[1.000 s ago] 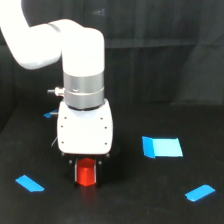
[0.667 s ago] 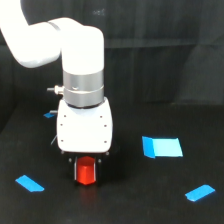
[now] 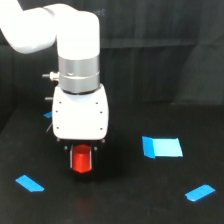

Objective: Pick up the red object from the table

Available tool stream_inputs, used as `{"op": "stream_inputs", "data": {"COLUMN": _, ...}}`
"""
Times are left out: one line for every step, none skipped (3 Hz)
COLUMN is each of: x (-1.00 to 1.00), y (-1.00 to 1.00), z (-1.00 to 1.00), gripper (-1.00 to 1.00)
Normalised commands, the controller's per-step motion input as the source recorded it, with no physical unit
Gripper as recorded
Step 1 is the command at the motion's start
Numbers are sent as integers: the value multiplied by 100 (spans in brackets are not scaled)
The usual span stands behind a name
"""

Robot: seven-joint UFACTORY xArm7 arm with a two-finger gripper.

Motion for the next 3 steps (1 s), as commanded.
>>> {"op": "stream_inputs", "data": {"x": 7, "y": 7, "z": 93, "gripper": -100}}
{"op": "stream_inputs", "data": {"x": 7, "y": 13, "z": 100, "gripper": -100}}
{"op": "stream_inputs", "data": {"x": 17, "y": 9, "z": 94, "gripper": -100}}
